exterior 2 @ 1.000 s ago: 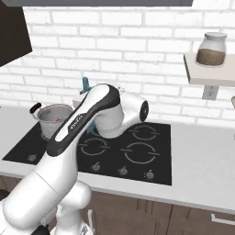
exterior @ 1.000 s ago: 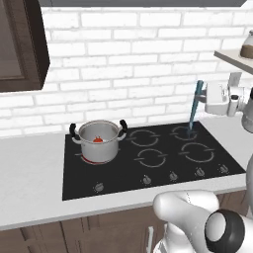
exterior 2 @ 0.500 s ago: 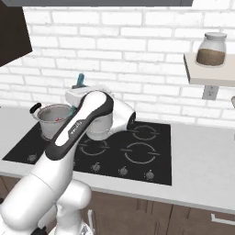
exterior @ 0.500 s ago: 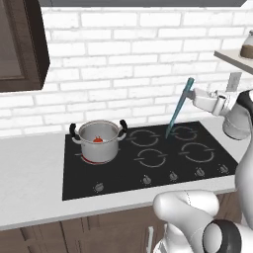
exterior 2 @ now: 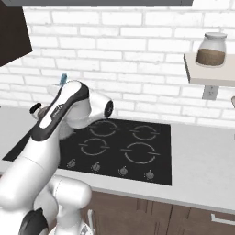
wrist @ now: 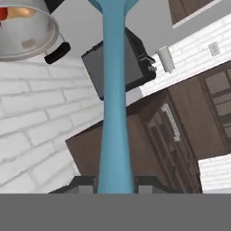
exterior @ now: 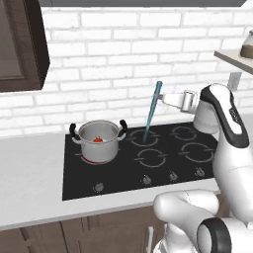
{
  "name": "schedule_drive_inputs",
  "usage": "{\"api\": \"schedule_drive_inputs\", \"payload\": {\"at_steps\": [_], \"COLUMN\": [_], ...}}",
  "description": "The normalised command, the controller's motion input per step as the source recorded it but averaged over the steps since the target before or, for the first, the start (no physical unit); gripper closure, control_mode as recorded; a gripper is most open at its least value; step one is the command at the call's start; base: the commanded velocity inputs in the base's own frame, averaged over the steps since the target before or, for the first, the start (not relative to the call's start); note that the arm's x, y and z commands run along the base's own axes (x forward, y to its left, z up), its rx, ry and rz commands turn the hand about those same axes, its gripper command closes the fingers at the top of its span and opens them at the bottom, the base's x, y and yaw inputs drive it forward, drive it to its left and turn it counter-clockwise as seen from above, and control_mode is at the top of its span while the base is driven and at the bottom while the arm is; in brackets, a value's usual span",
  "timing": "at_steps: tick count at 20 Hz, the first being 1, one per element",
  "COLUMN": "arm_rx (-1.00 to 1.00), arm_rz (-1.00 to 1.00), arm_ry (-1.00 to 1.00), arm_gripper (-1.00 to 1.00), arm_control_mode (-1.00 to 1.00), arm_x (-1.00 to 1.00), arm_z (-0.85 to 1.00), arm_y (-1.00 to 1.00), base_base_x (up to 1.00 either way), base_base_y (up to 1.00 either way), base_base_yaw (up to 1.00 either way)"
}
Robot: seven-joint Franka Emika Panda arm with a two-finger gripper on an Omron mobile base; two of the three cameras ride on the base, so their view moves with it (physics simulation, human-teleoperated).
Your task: Put the squash and tomato in the pot. Retrieve the spatula and lightly stir the vegetables in the pot.
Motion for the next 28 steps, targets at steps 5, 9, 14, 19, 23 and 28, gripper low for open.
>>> {"api": "schedule_drive_inputs", "payload": {"at_steps": [5, 9, 14, 19, 23, 28], "arm_rx": [-0.01, -0.02, -0.12, -0.10, -0.02, 0.00], "arm_rz": [0.23, 0.21, 0.14, 0.10, 0.06, 0.03], "arm_ry": [0.16, -0.01, -0.15, -0.23, -0.05, 0.00], "arm_gripper": [1.00, 1.00, 1.00, 1.00, 1.00, 1.00], "arm_control_mode": [-1.00, -1.00, -1.00, -1.00, -1.00, -1.00], "arm_x": [0.30, 0.13, 0.16, 0.12, 0.28, 0.38], "arm_z": [0.01, 0.23, 0.09, 0.00, 0.00, 0.00], "arm_y": [0.31, 0.32, 0.54, 0.46, 0.24, 0.38], "base_base_x": [0.00, 0.00, 0.00, 0.00, 0.00, 0.00], "base_base_y": [0.00, 0.00, 0.00, 0.00, 0.00, 0.00], "base_base_yaw": [0.00, 0.00, 0.00, 0.00, 0.00, 0.00]}}
